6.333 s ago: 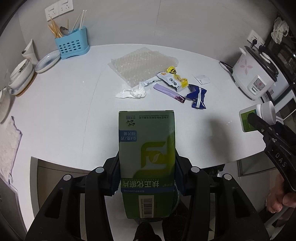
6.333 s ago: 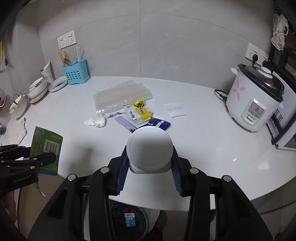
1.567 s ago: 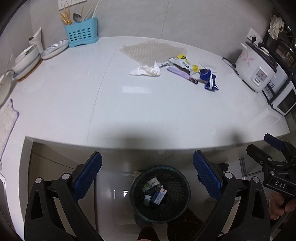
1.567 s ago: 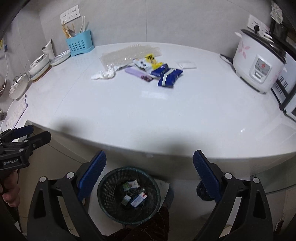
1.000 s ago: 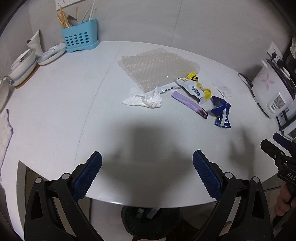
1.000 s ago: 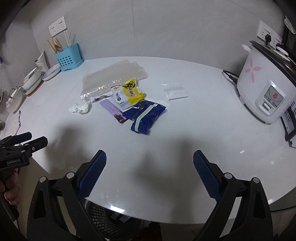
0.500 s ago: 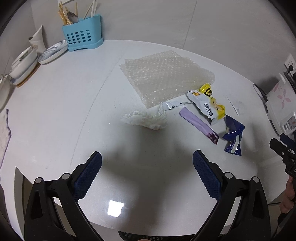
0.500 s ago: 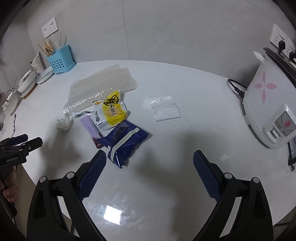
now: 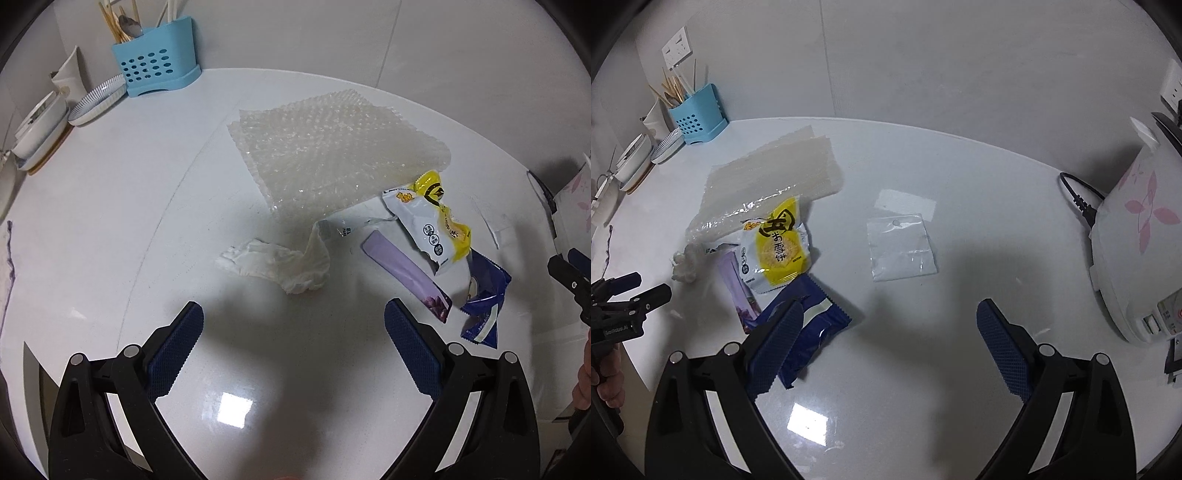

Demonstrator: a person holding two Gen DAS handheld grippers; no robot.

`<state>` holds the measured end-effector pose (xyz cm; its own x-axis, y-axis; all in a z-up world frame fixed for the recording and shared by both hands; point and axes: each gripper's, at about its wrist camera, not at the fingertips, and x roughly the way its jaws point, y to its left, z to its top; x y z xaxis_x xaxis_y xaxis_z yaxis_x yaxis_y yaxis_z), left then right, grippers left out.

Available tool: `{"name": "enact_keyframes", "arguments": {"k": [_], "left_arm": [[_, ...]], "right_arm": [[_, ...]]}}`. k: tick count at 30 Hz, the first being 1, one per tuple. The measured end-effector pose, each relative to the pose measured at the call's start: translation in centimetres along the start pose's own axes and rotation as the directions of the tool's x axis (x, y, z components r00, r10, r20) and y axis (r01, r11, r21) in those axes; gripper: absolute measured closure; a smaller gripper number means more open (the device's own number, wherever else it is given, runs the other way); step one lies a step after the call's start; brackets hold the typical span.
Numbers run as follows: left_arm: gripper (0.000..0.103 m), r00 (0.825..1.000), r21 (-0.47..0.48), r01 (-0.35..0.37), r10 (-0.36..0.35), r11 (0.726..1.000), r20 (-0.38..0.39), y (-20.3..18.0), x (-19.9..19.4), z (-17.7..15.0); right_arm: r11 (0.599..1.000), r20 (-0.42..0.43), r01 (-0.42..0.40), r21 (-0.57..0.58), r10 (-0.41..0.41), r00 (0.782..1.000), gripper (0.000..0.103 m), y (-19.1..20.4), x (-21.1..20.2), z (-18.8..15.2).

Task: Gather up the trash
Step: 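Move both tools back over the counter toward the tissue and clear bag, then grasp the white tissue with the left tool while the right tool grasps the clear plastic bag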

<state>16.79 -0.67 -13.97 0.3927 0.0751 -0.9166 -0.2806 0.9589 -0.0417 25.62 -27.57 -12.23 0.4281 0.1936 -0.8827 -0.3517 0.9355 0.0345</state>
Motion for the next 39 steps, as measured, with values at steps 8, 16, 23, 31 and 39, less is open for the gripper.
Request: {"name": "enact_keyframes", "arguments": {"k": [8,16,23,31,39], "left_arm": [[0.007,0.999,-0.037,-0.029,0.027,0.999,-0.032,0.1,2.5,1.9],[0.007,0.996,-0.054,-0.048,0.044,0.997,-0.074,0.0,4.7,2.8],[0.013,0.993,-0.072,-0.055,0.047,0.996,-0.105,0.1,5.6,3.0],[0.026,0.989,-0.076,-0.084,0.074,0.994,-0.127,0.4,6.3,3.2],[0.054,0.987,-0.076,-0.101,0.09,0.992,-0.135,0.6,6.1,3.9]], "right_arm": [[0.999,-0.06,0.003,-0.042,-0.005,0.998,0.012,-0.6,3.8,3.4],[0.998,-0.15,-0.02,-0.061,0.01,0.989,0.012,-1.4,7.2,4.6],[0.997,-0.196,-0.03,-0.07,0.015,0.981,0.012,-1.2,9.1,5.3],[0.998,-0.253,-0.033,-0.06,0.017,0.967,0.024,-1.3,11.0,5.3],[0.998,-0.265,-0.028,-0.063,0.01,0.964,0.039,-0.9,11.3,5.2]]}}
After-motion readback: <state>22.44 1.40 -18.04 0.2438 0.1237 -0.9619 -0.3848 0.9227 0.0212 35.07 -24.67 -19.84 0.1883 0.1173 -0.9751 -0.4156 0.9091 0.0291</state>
